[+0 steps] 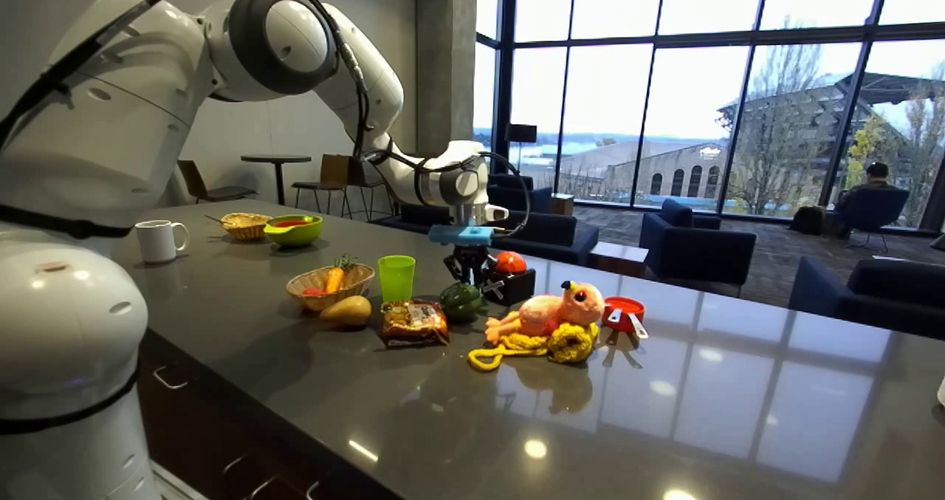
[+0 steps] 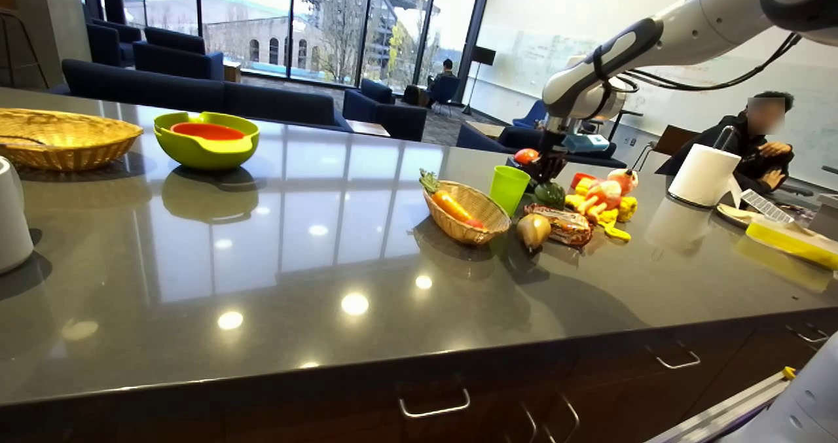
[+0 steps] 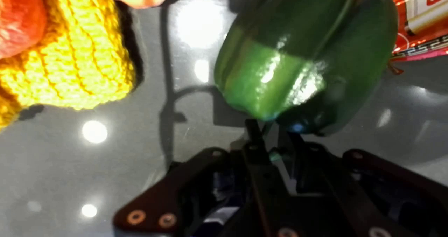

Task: Put the green bell pepper in the basket on the right.

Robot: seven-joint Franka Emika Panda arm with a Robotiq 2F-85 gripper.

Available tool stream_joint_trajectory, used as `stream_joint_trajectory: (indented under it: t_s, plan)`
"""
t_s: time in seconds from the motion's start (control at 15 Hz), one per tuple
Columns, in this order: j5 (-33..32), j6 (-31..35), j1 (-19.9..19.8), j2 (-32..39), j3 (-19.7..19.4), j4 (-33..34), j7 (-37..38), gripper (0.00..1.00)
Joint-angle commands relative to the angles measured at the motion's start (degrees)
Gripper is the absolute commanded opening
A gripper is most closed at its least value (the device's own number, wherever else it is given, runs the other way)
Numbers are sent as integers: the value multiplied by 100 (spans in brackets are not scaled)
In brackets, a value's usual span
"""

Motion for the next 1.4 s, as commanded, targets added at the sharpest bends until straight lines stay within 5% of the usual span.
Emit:
stream_joint_trajectory:
  t_s: [0.0,1.33]
  plan:
    - [-100,-197,-29,-182,69,-51,22,5]
    - [-207,-681,15,-827,-12,-128,252,5]
